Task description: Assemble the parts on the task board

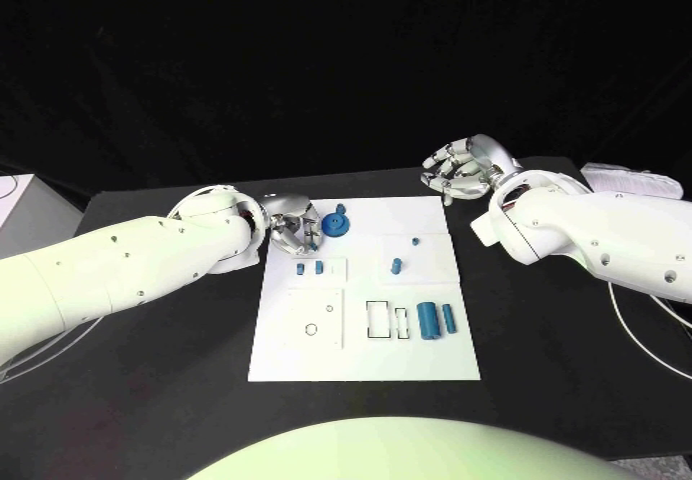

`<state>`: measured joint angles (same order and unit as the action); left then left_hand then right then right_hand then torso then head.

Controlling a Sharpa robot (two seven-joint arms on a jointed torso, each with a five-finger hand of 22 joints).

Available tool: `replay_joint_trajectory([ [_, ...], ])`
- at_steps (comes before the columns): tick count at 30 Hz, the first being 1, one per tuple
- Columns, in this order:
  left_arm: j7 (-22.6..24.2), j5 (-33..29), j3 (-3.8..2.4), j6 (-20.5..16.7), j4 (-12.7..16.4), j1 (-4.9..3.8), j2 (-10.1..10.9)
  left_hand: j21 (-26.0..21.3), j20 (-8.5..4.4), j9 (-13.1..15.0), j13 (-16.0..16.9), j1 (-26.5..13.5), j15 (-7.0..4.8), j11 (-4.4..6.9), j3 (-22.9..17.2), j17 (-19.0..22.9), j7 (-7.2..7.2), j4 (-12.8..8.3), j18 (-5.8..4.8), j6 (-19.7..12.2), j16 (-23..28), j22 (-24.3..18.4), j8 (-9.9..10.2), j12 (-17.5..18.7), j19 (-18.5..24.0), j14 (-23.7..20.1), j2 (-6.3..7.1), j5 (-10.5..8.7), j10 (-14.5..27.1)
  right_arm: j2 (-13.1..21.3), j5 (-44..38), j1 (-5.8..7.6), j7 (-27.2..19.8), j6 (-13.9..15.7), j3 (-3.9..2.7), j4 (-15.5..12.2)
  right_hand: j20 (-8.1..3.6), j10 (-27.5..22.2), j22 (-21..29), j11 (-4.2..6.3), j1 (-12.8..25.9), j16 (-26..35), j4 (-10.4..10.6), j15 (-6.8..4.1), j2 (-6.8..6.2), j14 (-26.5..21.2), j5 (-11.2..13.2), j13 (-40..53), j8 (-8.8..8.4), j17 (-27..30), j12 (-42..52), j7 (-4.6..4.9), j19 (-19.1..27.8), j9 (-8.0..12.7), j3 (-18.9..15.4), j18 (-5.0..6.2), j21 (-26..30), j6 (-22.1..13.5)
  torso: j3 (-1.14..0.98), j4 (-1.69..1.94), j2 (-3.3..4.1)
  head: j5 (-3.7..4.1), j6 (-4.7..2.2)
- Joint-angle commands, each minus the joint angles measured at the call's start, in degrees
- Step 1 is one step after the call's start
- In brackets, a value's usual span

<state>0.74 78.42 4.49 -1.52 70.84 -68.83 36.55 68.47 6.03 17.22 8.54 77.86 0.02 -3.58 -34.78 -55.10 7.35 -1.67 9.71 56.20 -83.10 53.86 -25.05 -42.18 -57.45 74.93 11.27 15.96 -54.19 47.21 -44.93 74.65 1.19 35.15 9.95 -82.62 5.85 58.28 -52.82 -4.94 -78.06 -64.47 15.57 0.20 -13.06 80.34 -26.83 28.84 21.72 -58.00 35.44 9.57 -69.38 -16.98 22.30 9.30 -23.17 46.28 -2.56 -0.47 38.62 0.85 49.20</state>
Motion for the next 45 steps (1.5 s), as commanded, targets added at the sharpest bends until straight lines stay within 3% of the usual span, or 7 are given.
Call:
replay_joint_trajectory([
  [1,0.6,-0.2,0.06,1.1,0.1,0.06,-0.2,0.2,0.07,-0.1,-0.1,0.0,0.04,0.07,-0.1,-0.1,-0.06,0.1,-0.80,0.3,-0.4,0.1,-0.1,0.2,-0.5,0.4,-0.31,0.03,-0.4,0.0,-0.5,-0.02,-0.5,-0.5,-0.01,0.0,0.07,0.0,0.1,0.37,0.4,0.4,0.0,-0.13,-0.29,-0.1,0.1,0.0,0.15,0.0,-0.2,-0.08,-0.5,0.1,0.3,1.06,0.3,0.4,0.00,0.03,0.00,-0.03,0.04],
  [14,0.3,-0.3,0.10,0.5,-0.5,0.13,-0.7,0.3,0.06,0.0,-0.1,0.1,0.04,0.07,-0.2,-0.2,-0.04,0.1,-0.81,0.3,-0.4,0.1,0.0,0.3,-0.6,0.5,-0.38,0.00,-0.5,-0.1,-0.5,-0.03,-0.5,-0.5,-0.01,0.0,0.07,0.0,0.1,0.37,0.4,0.4,0.0,-0.13,-0.29,-0.1,0.1,0.0,0.15,0.0,-0.2,-0.08,-0.5,0.1,0.3,1.06,0.3,0.4,0.01,-0.04,0.05,-0.09,-0.01],
  [25,0.3,-0.2,0.11,2.1,-0.7,0.21,-1.0,0.2,0.07,0.0,-0.2,0.2,0.14,-0.13,-0.3,0.2,0.14,-0.1,-0.77,-0.1,-0.3,0.0,0.6,0.8,-0.4,0.3,-0.51,-0.06,-0.3,0.0,-0.5,-0.03,-0.3,-0.6,-0.01,-0.1,0.06,0.2,0.1,0.36,0.6,0.5,0.0,-0.13,-0.34,-0.1,0.1,-0.4,0.12,0.2,-0.4,-0.08,-0.5,0.1,0.3,1.06,0.4,0.4,-0.02,0.01,-0.01,-0.02,0.11],
  [28,0.3,-0.2,0.11,2.5,-0.6,0.21,-1.0,-0.1,0.30,-0.1,-0.5,0.1,0.52,-0.58,-0.5,1.0,0.48,-0.1,-0.68,-0.9,-0.1,-0.5,1.8,2.1,0.3,-0.2,-0.48,-0.06,0.2,0.0,-0.5,-0.03,-0.3,-0.6,-0.01,0.0,0.06,0.2,0.1,0.36,0.6,0.5,0.0,-0.13,-0.34,-0.1,0.1,-0.4,0.12,0.2,-0.4,-0.08,-0.5,0.1,0.3,1.06,0.4,0.4,-0.02,0.00,-0.04,0.05,0.16],
  [37,0.1,-0.3,0.12,2.6,-0.3,0.23,-0.7,-0.1,0.42,-0.2,-0.7,0.1,0.66,-0.75,-0.5,1.3,0.63,-0.1,-0.66,-1.1,-0.1,-0.5,2.3,2.5,0.4,-0.4,-0.35,-0.09,0.3,0.1,-0.5,-0.05,-0.3,-0.6,-0.01,0.0,0.06,0.2,0.1,0.36,0.6,0.5,0.0,-0.13,-0.34,-0.1,0.1,-0.4,0.12,0.2,-0.4,-0.08,-0.5,0.1,0.3,1.06,0.4,0.4,0.02,0.03,-0.04,0.11,0.16],
  [45,-0.2,-0.5,0.12,1.6,0.0,0.32,-0.6,-0.8,1.03,-0.8,-0.8,-0.2,1.31,-1.47,-0.5,3.1,1.44,-0.2,-0.44,-4.2,0.4,-1.4,5.3,3.8,1.5,-1.6,0.50,0.02,1.2,0.2,-0.5,-0.08,-0.4,-0.2,-0.01,0.0,0.08,0.1,0.1,0.27,0.7,1.0,0.0,-0.07,-0.51,-0.3,0.1,-0.7,-0.02,0.6,-0.7,0.01,-0.5,0.2,0.2,1.03,0.6,0.2,0.03,0.02,-0.06,0.03,0.12],
])
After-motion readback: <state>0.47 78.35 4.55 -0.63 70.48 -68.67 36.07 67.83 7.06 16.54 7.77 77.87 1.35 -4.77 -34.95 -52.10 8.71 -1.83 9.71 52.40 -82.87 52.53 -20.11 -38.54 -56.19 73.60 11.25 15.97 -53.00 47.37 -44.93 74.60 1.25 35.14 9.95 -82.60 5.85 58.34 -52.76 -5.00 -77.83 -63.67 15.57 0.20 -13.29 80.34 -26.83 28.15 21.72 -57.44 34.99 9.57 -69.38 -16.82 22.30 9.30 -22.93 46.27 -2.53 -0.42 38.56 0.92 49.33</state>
